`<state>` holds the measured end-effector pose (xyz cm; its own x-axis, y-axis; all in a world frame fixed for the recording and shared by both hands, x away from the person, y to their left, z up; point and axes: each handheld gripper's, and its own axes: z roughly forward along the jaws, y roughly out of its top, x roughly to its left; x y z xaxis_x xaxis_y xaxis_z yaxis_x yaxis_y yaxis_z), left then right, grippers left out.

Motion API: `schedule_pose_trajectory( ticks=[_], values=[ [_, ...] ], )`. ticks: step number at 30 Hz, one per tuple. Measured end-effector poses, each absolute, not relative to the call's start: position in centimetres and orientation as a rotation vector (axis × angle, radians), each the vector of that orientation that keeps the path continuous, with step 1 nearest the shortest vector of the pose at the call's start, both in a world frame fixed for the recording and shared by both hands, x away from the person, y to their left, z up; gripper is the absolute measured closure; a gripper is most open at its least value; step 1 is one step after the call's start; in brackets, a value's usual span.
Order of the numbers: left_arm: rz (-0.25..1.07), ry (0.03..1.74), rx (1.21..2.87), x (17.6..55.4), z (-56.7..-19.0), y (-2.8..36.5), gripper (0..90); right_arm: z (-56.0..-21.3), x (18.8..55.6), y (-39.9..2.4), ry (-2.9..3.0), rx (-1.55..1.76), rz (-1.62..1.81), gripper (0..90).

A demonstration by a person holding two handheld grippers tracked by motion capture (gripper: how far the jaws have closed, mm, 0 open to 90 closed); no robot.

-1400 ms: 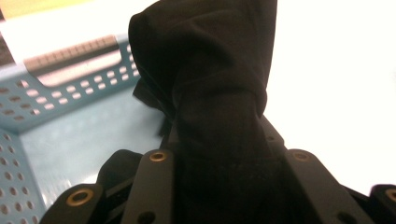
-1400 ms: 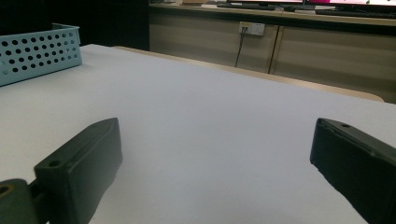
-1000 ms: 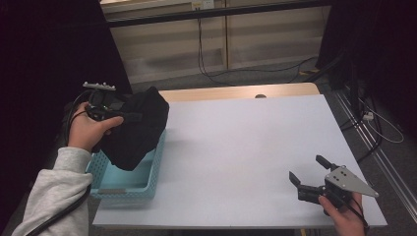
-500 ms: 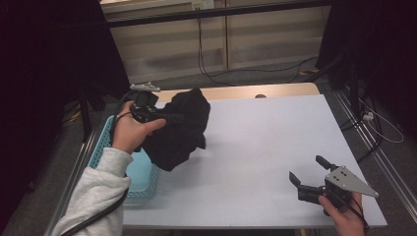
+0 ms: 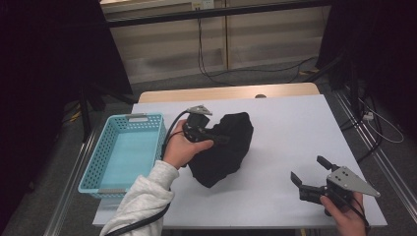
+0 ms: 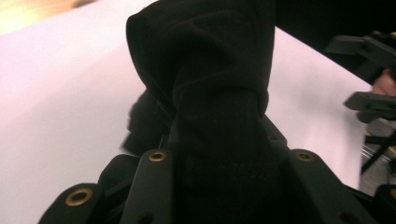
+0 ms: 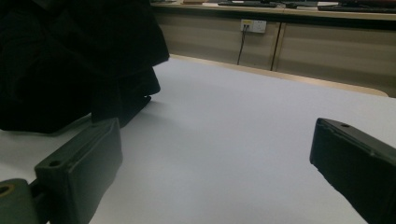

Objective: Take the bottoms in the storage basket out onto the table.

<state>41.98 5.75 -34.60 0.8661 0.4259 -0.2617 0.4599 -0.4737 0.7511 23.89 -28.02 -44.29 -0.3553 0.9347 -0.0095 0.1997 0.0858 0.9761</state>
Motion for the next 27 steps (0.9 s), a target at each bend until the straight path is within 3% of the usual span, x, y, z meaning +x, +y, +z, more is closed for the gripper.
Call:
schedule_pose_trajectory(
  ticks=[5, 6, 7, 8, 9, 13, 27],
  values=[
    [-0.075, 0.616, 2.086, 42.3, -35.8, 4.3, 62.0, -44.4, 23.9, -28.0, 1.669, 1.138, 1.323, 1.6],
    [-0.071, 0.622, 2.082, 42.5, -36.3, 4.1, 52.6, -44.5, 24.0, -28.0, 1.673, 1.139, 1.322, 1.6],
    [-0.04, 0.623, 2.087, 42.6, -36.8, 4.1, 52.6, -44.5, 24.0, -28.0, 1.673, 1.139, 1.322, 1.6],
    [-0.013, 0.62, 2.091, 42.7, -37.3, 4.2, 40.6, -44.6, 24.0, -27.9, 1.683, 1.146, 1.318, 1.5],
    [0.003, 0.621, 2.09, 42.9, -37.6, 4.4, 40.6, -44.6, 24.0, -27.9, 1.683, 1.146, 1.318, 1.5],
    [0.03, 0.648, 2.06, 43.0, -38.3, 6.0, 24.5, -44.7, 24.1, -27.7, 1.703, 1.138, 1.315, 1.5],
    [0.093, 0.648, 2.107, 40.8, -39.8, 9.7, 14.6, -44.9, 25.3, -25.4, 1.814, 1.093, 1.284, 1.5]
  ],
)
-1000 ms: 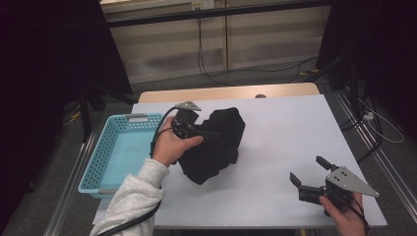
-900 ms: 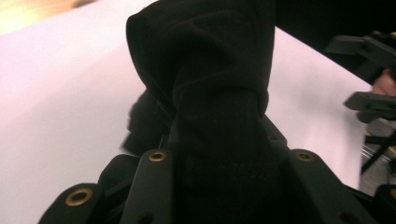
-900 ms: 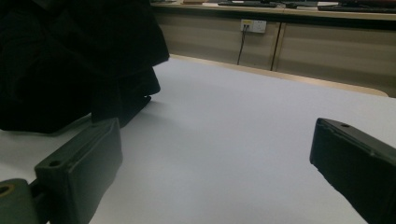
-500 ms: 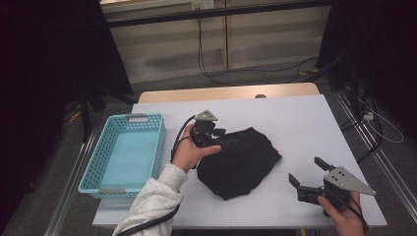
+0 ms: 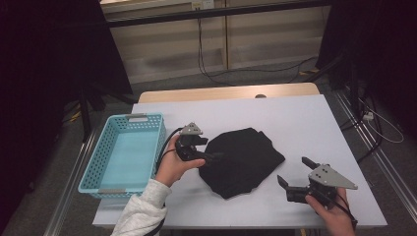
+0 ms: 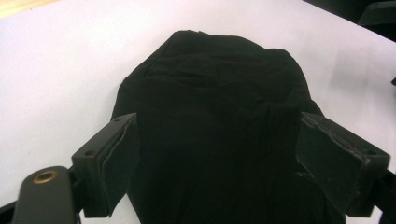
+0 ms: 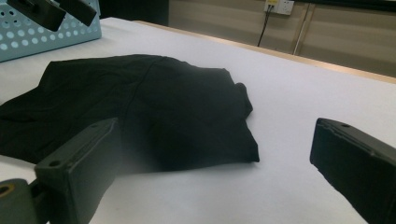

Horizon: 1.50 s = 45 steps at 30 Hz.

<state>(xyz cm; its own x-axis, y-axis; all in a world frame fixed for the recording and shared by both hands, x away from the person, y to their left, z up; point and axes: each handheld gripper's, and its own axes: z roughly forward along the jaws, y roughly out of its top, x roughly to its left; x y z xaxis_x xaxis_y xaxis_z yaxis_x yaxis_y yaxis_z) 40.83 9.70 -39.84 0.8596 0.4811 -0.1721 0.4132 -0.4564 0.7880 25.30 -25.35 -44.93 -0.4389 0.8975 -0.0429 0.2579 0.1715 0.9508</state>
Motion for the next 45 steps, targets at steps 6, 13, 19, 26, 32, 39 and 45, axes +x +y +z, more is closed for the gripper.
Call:
schedule_pose_trajectory(
  ticks=[6, 13, 19, 26, 32, 39, 45],
  values=[
    [0.104, 0.641, 2.126, 40.5, -40.6, 9.9, 12.2, -45.1, 25.6, -25.2, 1.826, 1.102, 1.28, 1.5],
    [0.108, 0.674, 2.117, 40.2, -41.3, 10.6, 5.9, -45.5, 25.5, -25.0, 1.861, 1.093, 1.251, 1.5],
    [0.123, 0.7, 2.102, 39.3, -41.4, 12.0, 3.9, -45.3, 25.5, -24.1, 1.893, 1.078, 1.246, 1.5],
    [0.093, 0.7, 2.08, 38.8, -41.9, 12.9, 4.0, -44.9, 25.8, -22.5, 1.93, 1.058, 1.216, 1.5],
    [0.11, 0.733, 2.089, 39.0, -42.6, 13.3, 4.2, -45.1, 27.0, -20.9, 1.992, 1.027, 1.196, 2.8],
    [0.099, 0.757, 2.062, 38.9, -42.5, 13.3, 4.4, -45.5, 28.0, -19.2, 2.06, 1.006, 1.19, 4.8],
    [0.107, 0.727, 2.063, 38.8, -42.6, 12.7, 4.0, -46.2, 29.3, -17.7, 2.154, 0.982, 1.175, 26.3]
  ],
)
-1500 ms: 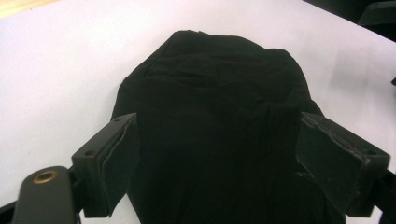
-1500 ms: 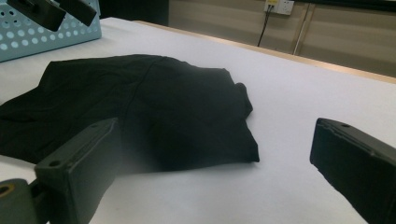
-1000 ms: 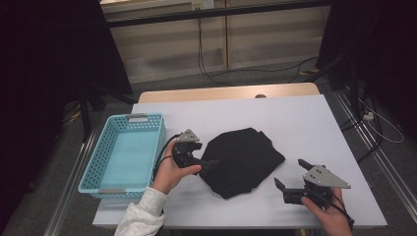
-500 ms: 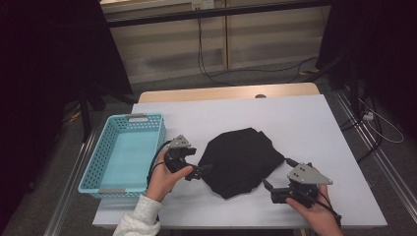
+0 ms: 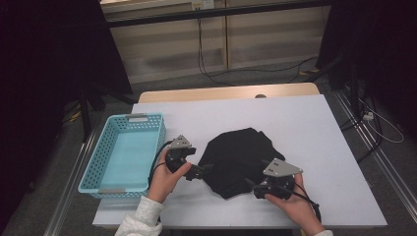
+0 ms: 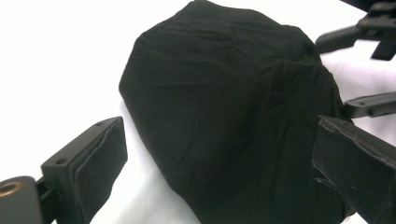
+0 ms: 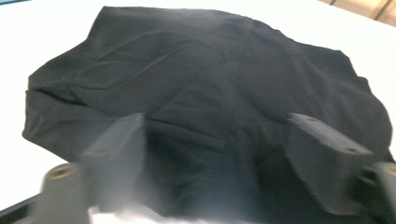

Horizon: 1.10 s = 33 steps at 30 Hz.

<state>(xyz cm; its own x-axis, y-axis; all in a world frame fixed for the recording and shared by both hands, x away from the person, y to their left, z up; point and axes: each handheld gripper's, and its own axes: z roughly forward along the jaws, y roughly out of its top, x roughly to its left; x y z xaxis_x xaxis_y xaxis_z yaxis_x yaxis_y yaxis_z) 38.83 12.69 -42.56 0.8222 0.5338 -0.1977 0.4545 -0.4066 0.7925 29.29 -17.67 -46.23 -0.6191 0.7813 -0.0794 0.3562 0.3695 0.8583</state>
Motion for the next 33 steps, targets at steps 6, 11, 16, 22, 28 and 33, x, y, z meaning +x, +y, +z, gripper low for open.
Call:
schedule_pose_trajectory(
  ticks=[6, 11, 16, 22, 28, 33],
  values=[
    [0.103, 0.733, 2.07, 39.0, -43.1, 12.6, 4.0, -46.5, 30.2, -16.6, 2.248, 0.977, 1.149, 48.3],
    [0.109, 0.735, 2.073, 38.9, -42.9, 12.5, 4.0, -46.4, 30.7, -16.6, 2.255, 0.985, 1.133, 79.4],
    [0.121, 0.724, 2.09, 38.7, -42.9, 12.3, 4.0, -45.2, 30.8, -18.3, 2.188, 1.048, 1.226, 84.8],
    [0.13, 0.726, 2.085, 38.7, -43.0, 12.4, 4.4, -43.4, 30.8, -21.9, 2.047, 1.147, 1.271, 86.5],
    [0.14, 0.713, 2.093, 38.8, -43.0, 12.4, 4.4, -43.5, 30.4, -25.5, 1.976, 1.24, 1.233, 86.7],
    [0.145, 0.716, 2.091, 38.9, -43.0, 12.4, 4.8, -44.0, 30.3, -27.3, 1.954, 1.28, 1.182, 86.6]
  ],
)
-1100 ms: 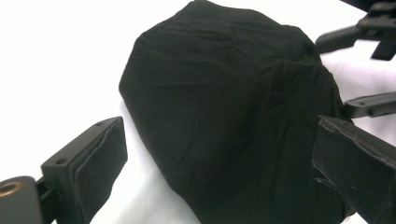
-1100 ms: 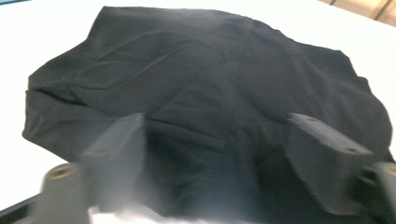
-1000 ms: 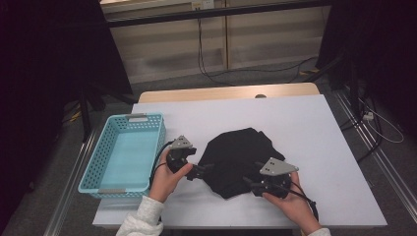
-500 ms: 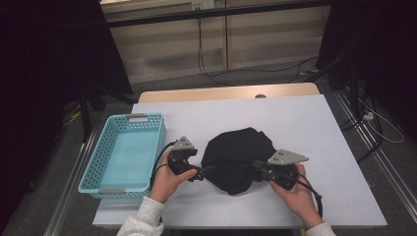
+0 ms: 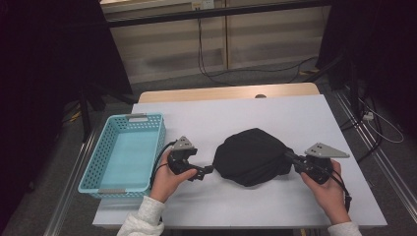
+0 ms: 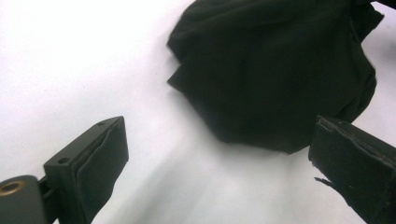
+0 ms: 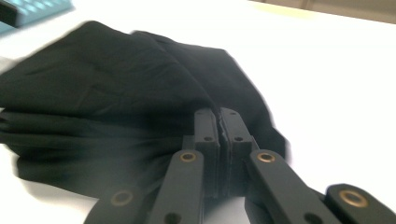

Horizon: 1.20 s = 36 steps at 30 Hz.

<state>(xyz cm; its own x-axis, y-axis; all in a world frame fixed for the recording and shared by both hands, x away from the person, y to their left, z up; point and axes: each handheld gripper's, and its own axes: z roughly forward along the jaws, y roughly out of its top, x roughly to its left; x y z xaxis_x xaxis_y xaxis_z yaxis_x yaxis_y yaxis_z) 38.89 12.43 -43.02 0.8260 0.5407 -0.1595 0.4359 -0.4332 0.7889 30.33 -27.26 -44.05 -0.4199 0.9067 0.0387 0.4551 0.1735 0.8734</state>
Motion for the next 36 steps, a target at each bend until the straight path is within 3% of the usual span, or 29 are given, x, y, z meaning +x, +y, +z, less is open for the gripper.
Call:
schedule_pose_trajectory(
  ticks=[7, 10, 11, 14, 15, 19, 23, 33, 36],
  values=[
    [0.148, 0.709, 2.095, 39.0, -43.1, 12.4, 5.3, -44.6, 30.0, -29.5, 1.923, 1.338, 1.161, 86.1],
    [0.149, 0.71, 2.096, 39.0, -43.1, 12.3, 5.4, -44.4, 29.9, -28.9, 1.921, 1.314, 1.18, 81.2],
    [0.15, 0.706, 2.098, 39.0, -43.0, 12.3, 5.4, -44.1, 29.8, -28.3, 1.924, 1.285, 1.174, 67.4],
    [0.148, 0.706, 2.098, 38.9, -43.0, 12.3, 5.4, -43.8, 29.9, -27.5, 1.93, 1.246, 1.177, 60.7],
    [0.145, 0.706, 2.1, 38.9, -43.0, 12.3, 5.4, -43.4, 29.8, -26.6, 1.94, 1.218, 1.194, 49.0],
    [0.137, 0.703, 2.093, 38.8, -43.0, 12.4, 5.5, -43.1, 29.9, -24.1, 2.015, 1.139, 1.234, 40.9],
    [0.151, 0.708, 2.091, 38.8, -42.9, 12.8, 5.5, -43.2, 29.9, -20.8, 2.109, 1.034, 1.245, 36.9],
    [0.134, 0.732, 2.061, 38.6, -43.0, 13.4, 5.3, -44.7, 30.0, -14.5, 2.268, 0.861, 1.206, 38.9],
    [0.13, 0.736, 2.069, 38.7, -43.3, 13.5, 5.3, -45.7, 30.4, -13.2, 2.324, 0.846, 1.116, 46.6]
  ],
)
